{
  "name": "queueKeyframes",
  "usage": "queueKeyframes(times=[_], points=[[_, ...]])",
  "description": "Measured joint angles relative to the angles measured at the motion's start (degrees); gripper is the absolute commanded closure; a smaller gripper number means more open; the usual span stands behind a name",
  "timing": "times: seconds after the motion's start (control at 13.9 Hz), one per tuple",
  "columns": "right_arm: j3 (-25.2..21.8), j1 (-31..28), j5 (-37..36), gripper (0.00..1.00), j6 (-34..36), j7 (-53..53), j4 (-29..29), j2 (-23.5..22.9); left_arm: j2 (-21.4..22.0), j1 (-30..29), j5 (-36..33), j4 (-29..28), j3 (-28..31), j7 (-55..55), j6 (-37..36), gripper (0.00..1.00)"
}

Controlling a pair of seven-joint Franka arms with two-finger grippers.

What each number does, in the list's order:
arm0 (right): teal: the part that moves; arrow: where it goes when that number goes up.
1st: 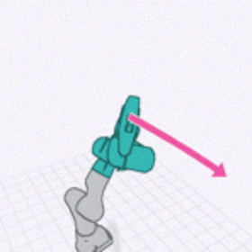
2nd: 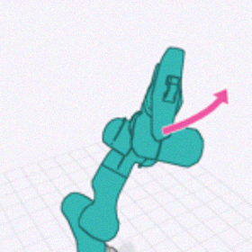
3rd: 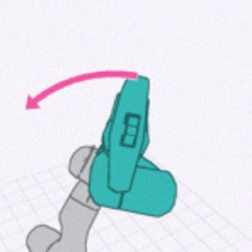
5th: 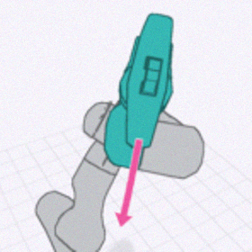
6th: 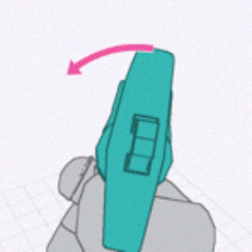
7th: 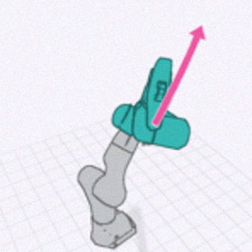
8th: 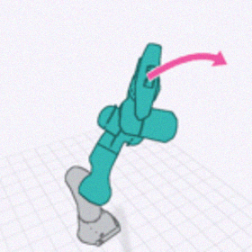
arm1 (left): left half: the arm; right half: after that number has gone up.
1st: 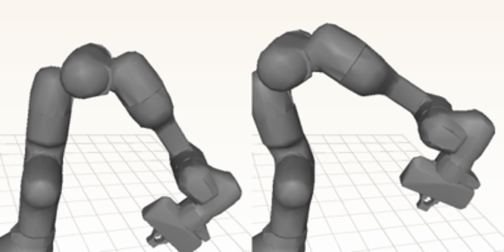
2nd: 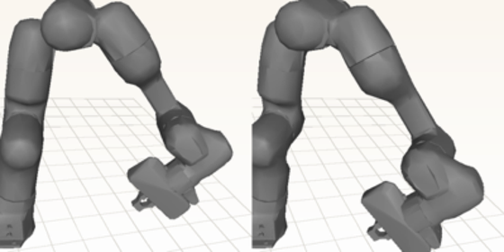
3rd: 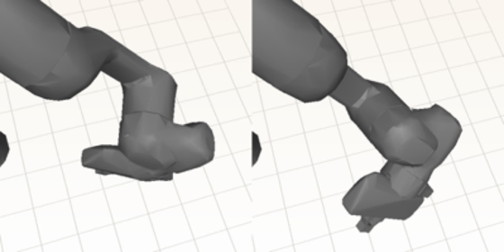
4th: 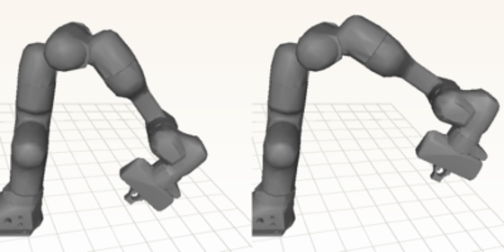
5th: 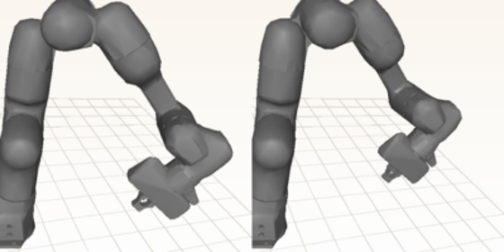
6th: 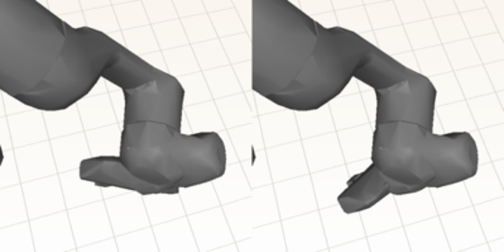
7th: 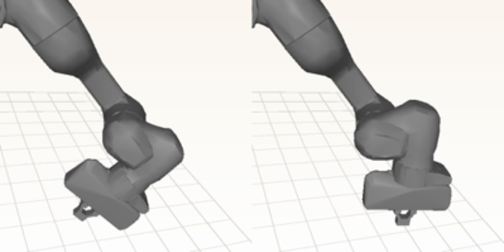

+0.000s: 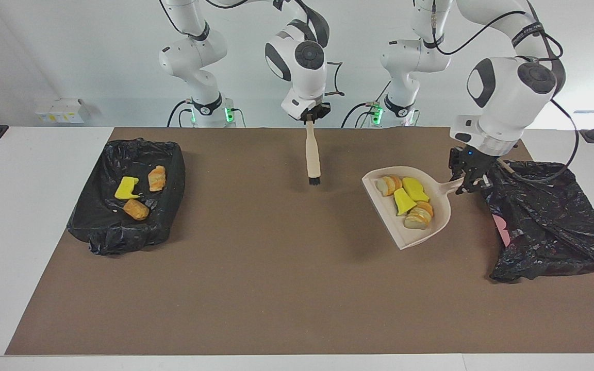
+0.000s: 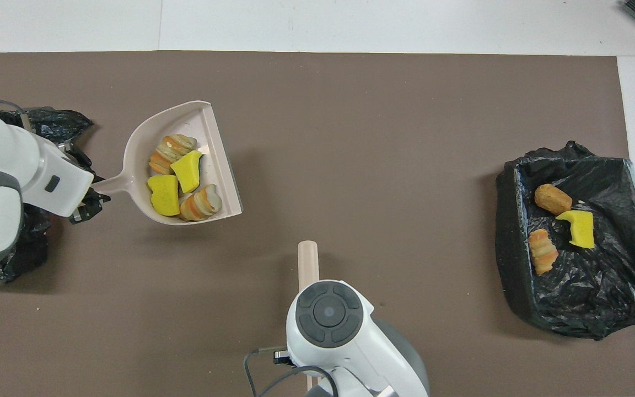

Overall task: Sweep and dump trash in bin
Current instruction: 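Carry the loaded dustpan with the left gripper over the nearby trash bag, then tip the dustpan over the trash bag with the left gripper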

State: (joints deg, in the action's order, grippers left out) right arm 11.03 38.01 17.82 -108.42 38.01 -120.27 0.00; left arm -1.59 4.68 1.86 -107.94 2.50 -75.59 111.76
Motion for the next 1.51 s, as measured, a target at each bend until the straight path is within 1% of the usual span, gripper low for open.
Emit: queueKeyframes(times=[0.29, 0.5, 0.65, 0.86, 1.01, 1.15, 1.22, 1.37, 1.51], points=[[0.12, 5.83, 0.05, 1.0, -7.57, 4.69, -1.8, -3.96, -0.84, -9.72, 0.58, 2.18, 0.2, -12.42, -0.19, 1.0], [0.12, 6.74, 0.05, 1.0, -9.81, 4.86, -3.8, -5.09, -2.13, -16.13, -0.05, 4.64, 0.37, -18.01, -0.41, 1.0], [0.12, 6.86, 0.05, 1.0, -11.08, 4.93, -4.78, -5.01, -2.97, -19.75, -3.48, 6.47, 0.43, -20.66, -0.46, 1.0], [0.1, 6.86, 0.05, 1.0, -11.23, 4.95, -4.91, -4.91, -5.58, -25.27, -7.08, 12.21, 0.51, -22.5, -1.48, 1.0], [0.09, 6.86, 0.05, 1.0, -12.09, 4.98, -5.24, -4.95, -7.61, -27.1, -11.93, 15.65, 0.55, -22.73, -1.52, 1.0], [0.09, 6.86, 0.05, 1.0, -13.12, 4.98, -5.72, -4.99, -9.3, -27.27, -15.92, 18.29, 0.46, -22.62, -1.24, 1.0], [0.09, 6.86, 0.05, 1.0, -13.32, 4.98, -5.98, -4.99, -9.89, -27.27, -17.97, 19.1, 0.42, -22.5, -0.74, 1.0], [0.09, 6.86, 0.05, 1.0, -13.36, 4.98, -6.41, -5.02, -10.62, -27.26, -24.46, 19.75, 0.19, -21.43, 1.31, 1.0], [0.09, 7.2, 0.05, 1.0, -14.74, 4.98, -6.91, -5.68, -10.8, -27.19, -29.61, 19.85, -0.12, -17.05, 2.19, 1.0]])
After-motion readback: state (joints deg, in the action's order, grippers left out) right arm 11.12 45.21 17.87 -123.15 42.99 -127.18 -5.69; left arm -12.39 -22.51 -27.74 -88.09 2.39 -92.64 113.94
